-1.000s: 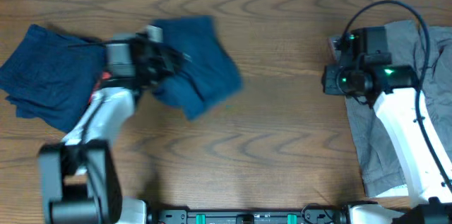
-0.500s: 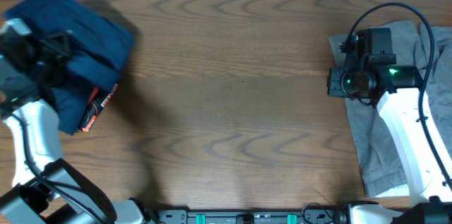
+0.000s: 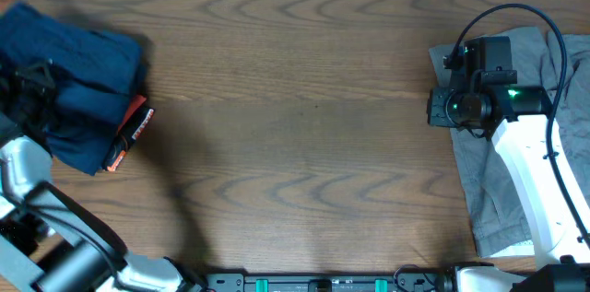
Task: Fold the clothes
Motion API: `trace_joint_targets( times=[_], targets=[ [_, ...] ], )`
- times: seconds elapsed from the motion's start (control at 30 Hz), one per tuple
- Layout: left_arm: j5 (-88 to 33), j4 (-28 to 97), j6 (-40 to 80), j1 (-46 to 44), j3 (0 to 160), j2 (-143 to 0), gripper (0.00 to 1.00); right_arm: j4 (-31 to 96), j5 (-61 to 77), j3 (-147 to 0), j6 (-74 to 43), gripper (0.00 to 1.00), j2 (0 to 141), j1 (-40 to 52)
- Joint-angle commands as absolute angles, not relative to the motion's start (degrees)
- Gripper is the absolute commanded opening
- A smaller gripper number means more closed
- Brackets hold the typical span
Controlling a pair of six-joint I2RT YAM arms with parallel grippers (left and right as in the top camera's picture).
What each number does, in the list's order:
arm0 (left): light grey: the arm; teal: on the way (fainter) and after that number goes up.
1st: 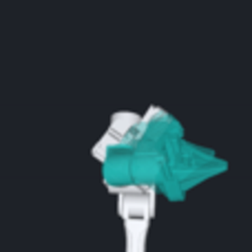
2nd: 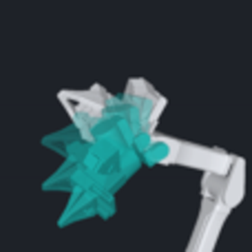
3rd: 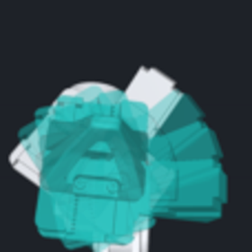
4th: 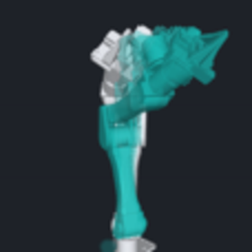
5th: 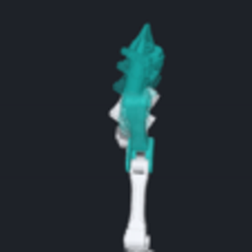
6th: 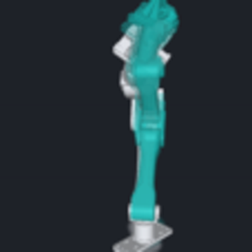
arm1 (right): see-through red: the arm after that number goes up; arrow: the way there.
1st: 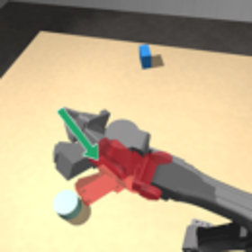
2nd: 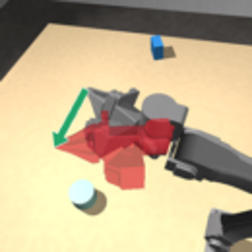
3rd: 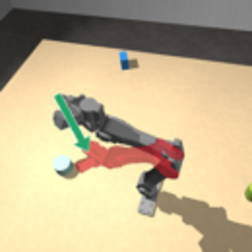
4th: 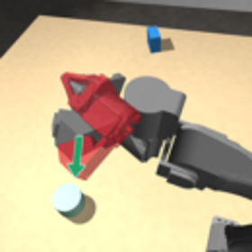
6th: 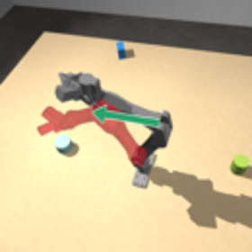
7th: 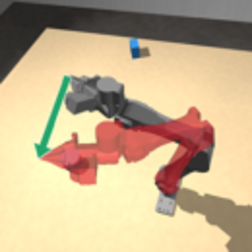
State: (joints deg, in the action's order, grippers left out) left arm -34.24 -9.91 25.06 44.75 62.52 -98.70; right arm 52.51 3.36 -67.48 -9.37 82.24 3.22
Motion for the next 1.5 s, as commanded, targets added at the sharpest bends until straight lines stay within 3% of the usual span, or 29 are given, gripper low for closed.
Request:
trace_joint_targets(
  times=[0.0,0.13,0.17,0.2,0.53,0.73,1.07,1.47],
  targets=[
    [-31.4,-8.6,24.1,46.7,64.2,-102.4,0.07,52.6,3.0,-67.7,-9.3,0.34,82.4,3.0],
    [-31.6,-5.7,24.3,48.3,64.2,-105.1,0.79,52.6,3.4,-67.7,-9.4,0.35,82.4,3.0],
    [-32.0,-5.1,24.3,48.9,64.2,-105.1,0.92,52.7,3.4,-67.7,-9.4,0.35,82.4,3.0],
    [-33.1,-4.9,24.3,49.6,64.2,-104.8,0.98,52.8,3.4,-67.7,-9.4,0.35,82.4,3.0],
    [-34.1,-2.4,32.7,57.2,64.2,-92.8,0.98,53.2,3.2,-67.7,-9.4,0.37,82.6,3.0],
    [-34.5,-1.6,33.2,55.6,64.2,-85.2,0.98,53.1,3.2,-67.7,-9.3,0.38,82.7,3.0],
    [-27.5,6.2,26.5,51.9,64.2,-86.0,0.98,53.8,3.2,-67.7,-9.3,0.38,82.7,3.0],
    [-24.5,6.8,25.7,50.8,64.1,-89.8,0.98,53.8,3.2,-67.7,-9.3,0.39,82.7,3.0]
  ],
)
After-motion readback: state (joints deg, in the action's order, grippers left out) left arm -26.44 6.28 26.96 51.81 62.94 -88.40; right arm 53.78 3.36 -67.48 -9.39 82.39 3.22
